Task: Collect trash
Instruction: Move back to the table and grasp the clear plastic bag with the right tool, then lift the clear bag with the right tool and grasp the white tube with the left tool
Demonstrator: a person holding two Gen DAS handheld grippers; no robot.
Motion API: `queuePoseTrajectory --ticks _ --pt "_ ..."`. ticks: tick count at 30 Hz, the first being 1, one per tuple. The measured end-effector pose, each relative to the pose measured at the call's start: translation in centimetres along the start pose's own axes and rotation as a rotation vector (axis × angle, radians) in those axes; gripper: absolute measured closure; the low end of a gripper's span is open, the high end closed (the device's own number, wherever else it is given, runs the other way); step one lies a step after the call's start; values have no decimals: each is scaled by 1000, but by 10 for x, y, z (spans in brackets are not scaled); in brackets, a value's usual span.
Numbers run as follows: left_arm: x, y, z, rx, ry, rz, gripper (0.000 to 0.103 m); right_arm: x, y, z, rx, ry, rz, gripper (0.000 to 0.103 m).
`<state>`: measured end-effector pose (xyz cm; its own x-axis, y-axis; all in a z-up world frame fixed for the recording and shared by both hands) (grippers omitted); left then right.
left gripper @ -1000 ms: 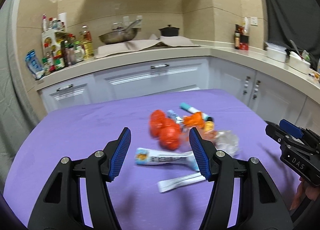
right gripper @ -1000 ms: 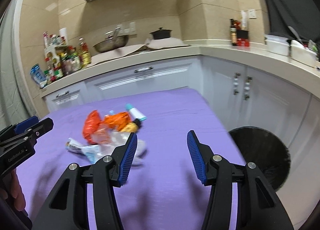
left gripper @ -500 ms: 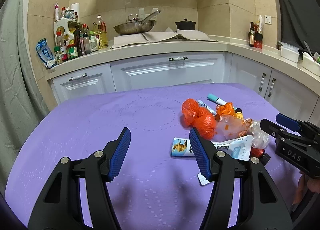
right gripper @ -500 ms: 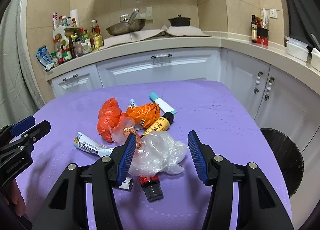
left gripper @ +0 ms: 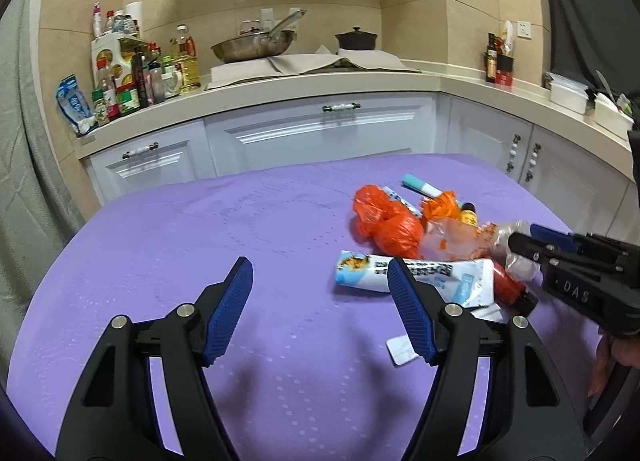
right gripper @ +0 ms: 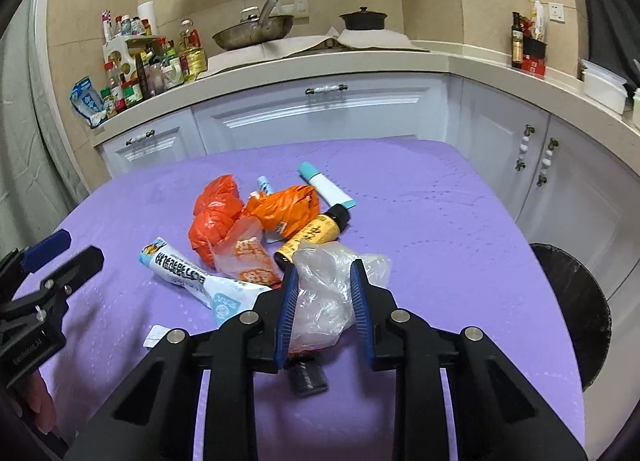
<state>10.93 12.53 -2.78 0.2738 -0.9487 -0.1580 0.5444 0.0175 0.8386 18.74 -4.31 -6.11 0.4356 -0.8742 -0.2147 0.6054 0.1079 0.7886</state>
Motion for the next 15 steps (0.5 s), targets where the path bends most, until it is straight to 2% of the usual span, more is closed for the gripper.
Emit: queuePoseTrajectory --ticks 8,15 --pt "28 -12 0 -14 -64 -95 35 29 -2 36 59 -41 -39 75" --pt "40 -23 -2 -38 -65 -162 35 60 -11 58 81 -106 -74 75"
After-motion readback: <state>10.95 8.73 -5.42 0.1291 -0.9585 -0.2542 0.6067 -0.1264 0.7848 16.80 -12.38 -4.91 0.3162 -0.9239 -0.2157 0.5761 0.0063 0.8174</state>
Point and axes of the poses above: each gripper's, at about its wrist camera, not at the fingertips, and z roughly against the way its jaws point, x to its right, y to its top, the point moved 8 cm from there along -z, roughly the way its jaws point, and after that the axes turned 10 degrees about y, right-handed, at the moved point
